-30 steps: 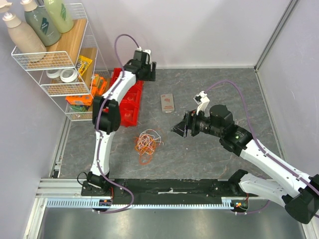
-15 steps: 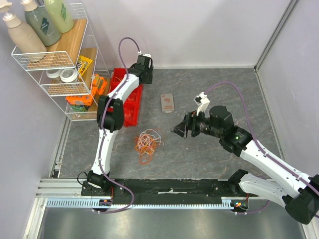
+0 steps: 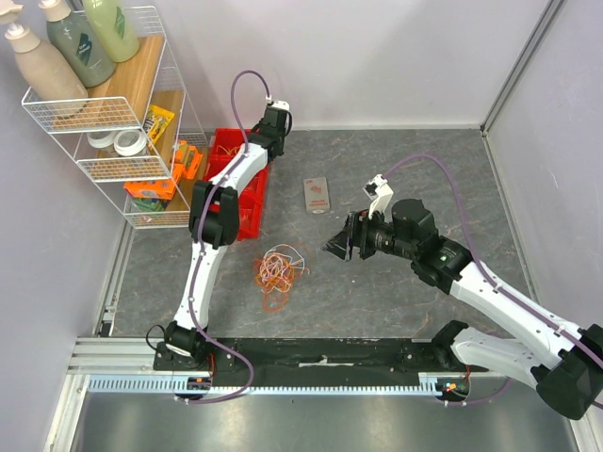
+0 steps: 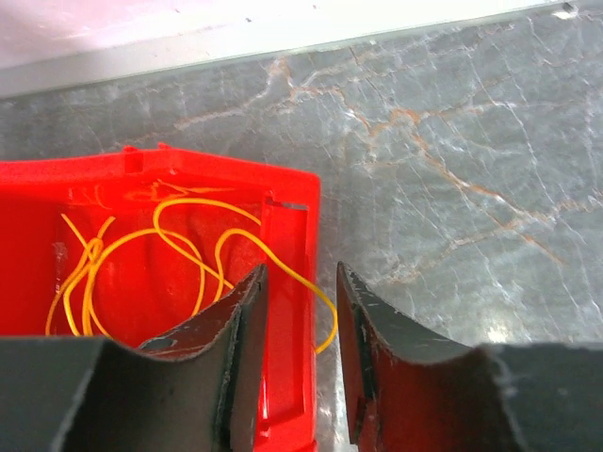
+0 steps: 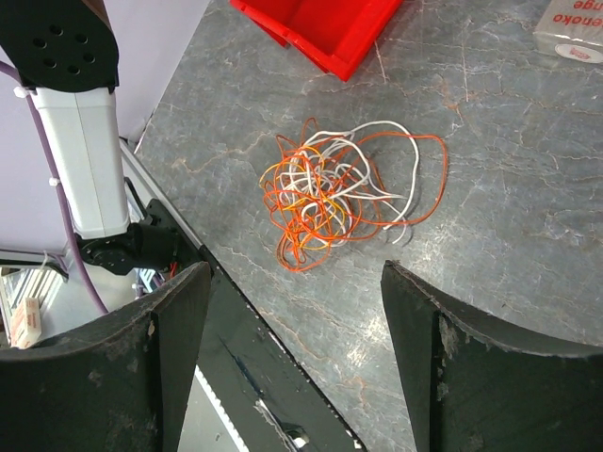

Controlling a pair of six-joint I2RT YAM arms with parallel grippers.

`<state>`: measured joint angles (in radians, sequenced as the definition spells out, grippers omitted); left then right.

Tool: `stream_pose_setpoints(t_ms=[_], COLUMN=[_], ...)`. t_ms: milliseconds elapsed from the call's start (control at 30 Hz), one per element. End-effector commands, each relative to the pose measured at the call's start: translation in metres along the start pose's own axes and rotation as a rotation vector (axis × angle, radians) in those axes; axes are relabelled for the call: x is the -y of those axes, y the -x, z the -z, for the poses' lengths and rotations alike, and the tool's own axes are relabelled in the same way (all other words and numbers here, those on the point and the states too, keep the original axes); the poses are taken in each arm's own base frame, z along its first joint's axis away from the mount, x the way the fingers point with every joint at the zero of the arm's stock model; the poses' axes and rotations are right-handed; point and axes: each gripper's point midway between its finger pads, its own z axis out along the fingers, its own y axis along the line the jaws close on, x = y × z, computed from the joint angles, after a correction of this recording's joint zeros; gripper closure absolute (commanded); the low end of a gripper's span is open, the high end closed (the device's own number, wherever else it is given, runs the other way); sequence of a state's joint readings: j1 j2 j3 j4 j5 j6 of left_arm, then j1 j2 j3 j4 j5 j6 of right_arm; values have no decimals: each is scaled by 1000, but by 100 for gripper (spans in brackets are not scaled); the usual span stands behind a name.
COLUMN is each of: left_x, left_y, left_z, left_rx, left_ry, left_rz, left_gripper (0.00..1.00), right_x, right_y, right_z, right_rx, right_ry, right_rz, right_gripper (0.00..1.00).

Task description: Untangle the cables

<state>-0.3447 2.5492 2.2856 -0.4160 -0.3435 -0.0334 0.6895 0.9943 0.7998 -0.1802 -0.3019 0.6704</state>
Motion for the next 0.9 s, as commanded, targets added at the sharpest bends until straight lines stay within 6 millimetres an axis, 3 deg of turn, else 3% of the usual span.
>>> stream_pose_setpoints(t_ms=[0, 33, 100, 167, 433, 633, 667, 700, 800, 867], left_x=[-2, -2, -2, -2, -5, -1, 0, 0, 1, 2], left_y=[16, 13, 11, 7, 13, 25, 27, 27, 30, 31], left_z=[-9, -10, -12, -13, -10, -2, -1, 0, 4, 6], left_rx=[75, 70, 65, 56, 71, 103, 106, 106, 108, 110], left_ry=[57, 61, 66, 74, 94, 49, 46, 43, 22, 10], left_rz=[-80, -89, -97, -108, -115, -119, -118, -112, -80, -58], left_gripper=[60, 59, 46, 44, 65, 68, 76, 78, 77, 69], right_x=[-3, -3, -3, -2, -2, -3, -2, -3, -3, -3], right_y=[8, 8, 9, 9, 8, 8, 9, 8, 9, 9], right_z=[-3, -3, -2, -3, -4, -5, -5, -5, -4, -3], right_rx=[29, 27, 28, 32, 27, 23, 24, 23, 27, 28], right_ry=[14, 13, 12, 11, 11, 18, 18, 20, 20, 21], right_rz=[10, 10, 10, 10, 12, 14, 14, 14, 15, 17], right_gripper=[20, 20, 20, 20, 20, 20, 19, 20, 20, 20])
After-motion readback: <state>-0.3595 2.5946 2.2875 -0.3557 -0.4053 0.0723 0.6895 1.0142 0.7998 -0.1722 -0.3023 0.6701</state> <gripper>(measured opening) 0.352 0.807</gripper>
